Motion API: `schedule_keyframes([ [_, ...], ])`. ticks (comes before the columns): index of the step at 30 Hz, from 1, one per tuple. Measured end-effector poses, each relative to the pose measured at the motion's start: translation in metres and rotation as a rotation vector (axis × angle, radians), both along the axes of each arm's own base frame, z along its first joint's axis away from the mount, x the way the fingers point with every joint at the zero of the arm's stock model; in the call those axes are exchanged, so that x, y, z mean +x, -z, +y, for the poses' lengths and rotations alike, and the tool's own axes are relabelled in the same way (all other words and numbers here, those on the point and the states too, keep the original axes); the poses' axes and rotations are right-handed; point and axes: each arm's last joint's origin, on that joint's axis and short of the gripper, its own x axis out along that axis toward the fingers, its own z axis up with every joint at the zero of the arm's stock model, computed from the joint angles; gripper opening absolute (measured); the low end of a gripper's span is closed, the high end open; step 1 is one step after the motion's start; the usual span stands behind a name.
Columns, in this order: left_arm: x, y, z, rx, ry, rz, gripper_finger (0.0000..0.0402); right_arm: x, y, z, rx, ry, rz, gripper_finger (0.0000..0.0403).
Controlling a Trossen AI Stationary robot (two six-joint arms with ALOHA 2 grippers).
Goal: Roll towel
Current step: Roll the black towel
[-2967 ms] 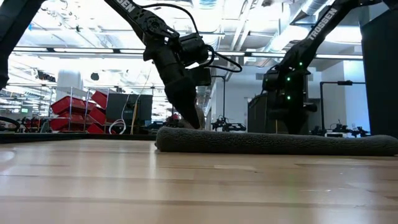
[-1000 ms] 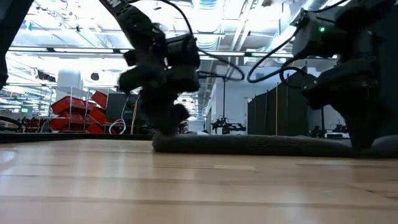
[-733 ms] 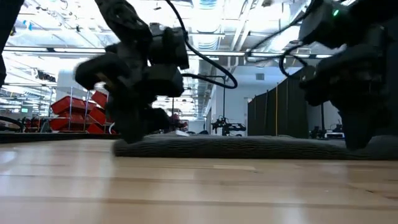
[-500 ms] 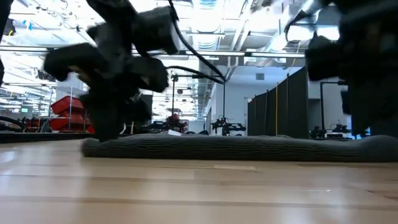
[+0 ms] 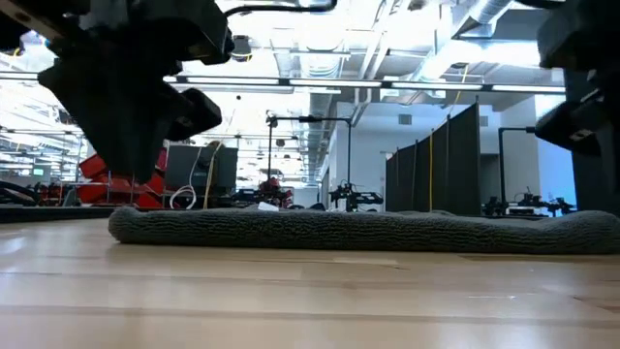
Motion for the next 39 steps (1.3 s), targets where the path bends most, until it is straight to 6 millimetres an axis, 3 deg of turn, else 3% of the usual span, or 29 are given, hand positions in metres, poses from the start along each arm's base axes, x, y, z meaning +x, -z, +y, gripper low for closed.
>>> schedule_keyframes([
  [6, -0.004, 0.007, -0.001, 0.165, -0.037, -0.068, 0.0165, 0.008, -0.005, -0.002, -0.089, -0.133, -0.075, 0.0159],
  [12, -0.012, 0.020, 0.000, 0.162, -0.056, -0.041, 0.0182, 0.047, -0.015, 0.007, -0.165, -0.178, -0.219, 0.0187],
  [17, -0.019, 0.030, -0.004, 0.133, -0.013, -0.033, 0.0181, 0.068, 0.006, 0.010, -0.358, -0.207, -0.044, 0.0185],
  [23, -0.025, 0.038, -0.004, 0.131, -0.016, -0.025, 0.0181, 0.052, 0.013, 0.007, -0.448, -0.184, 0.177, 0.0182],
  [32, -0.035, 0.050, -0.001, 0.139, -0.020, -0.006, 0.0180, 0.030, 0.031, 0.005, -0.514, -0.205, 0.266, 0.0175],
  [36, -0.037, 0.053, 0.000, 0.137, -0.034, 0.002, 0.0160, 0.024, 0.038, 0.001, -0.497, -0.137, 0.274, 0.0140],
  [39, -0.039, 0.053, 0.000, 0.137, -0.054, 0.014, 0.0122, 0.022, 0.039, 0.005, -0.473, -0.099, 0.262, 0.0082],
])
